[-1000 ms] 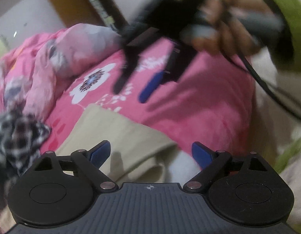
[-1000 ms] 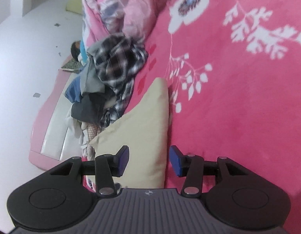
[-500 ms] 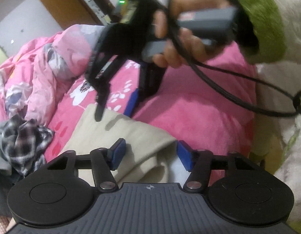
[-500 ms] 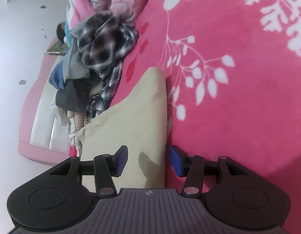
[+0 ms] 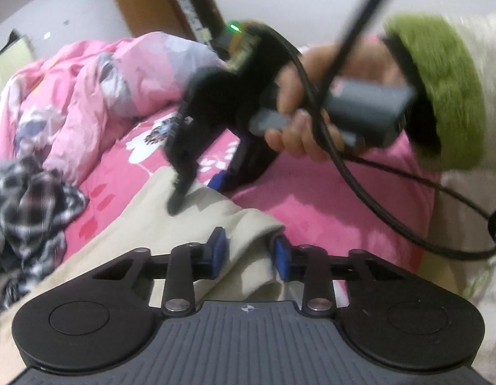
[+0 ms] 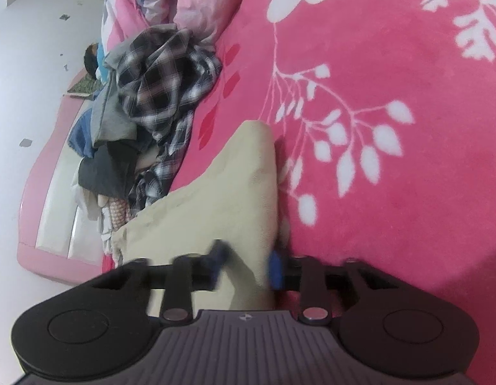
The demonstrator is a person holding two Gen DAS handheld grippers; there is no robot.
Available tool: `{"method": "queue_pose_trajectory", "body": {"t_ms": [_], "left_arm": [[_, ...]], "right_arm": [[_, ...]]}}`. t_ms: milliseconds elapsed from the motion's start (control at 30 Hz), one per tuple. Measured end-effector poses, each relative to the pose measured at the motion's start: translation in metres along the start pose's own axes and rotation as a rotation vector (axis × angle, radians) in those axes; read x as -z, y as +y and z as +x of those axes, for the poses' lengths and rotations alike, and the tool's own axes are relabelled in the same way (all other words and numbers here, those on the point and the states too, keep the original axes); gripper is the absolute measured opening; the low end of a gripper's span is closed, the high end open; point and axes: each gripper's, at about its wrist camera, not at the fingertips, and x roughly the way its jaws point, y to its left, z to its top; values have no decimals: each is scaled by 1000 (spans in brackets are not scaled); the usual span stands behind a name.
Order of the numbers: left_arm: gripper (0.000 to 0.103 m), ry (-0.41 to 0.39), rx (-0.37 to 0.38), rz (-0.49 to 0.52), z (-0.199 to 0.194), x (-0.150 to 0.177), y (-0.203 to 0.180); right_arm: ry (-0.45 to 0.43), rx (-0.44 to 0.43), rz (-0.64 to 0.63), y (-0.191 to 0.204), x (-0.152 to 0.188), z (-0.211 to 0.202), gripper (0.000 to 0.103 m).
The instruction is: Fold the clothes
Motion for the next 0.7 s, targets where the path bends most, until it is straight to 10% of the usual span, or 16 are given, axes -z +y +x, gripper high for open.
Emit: {"method": "queue_pose_trajectory", "body": {"t_ms": [700], "left_arm": [[16,-487,-80,-735,-127,42,127]], "right_arm": [[-45,-235,-241,184,-9,14,9]]}}
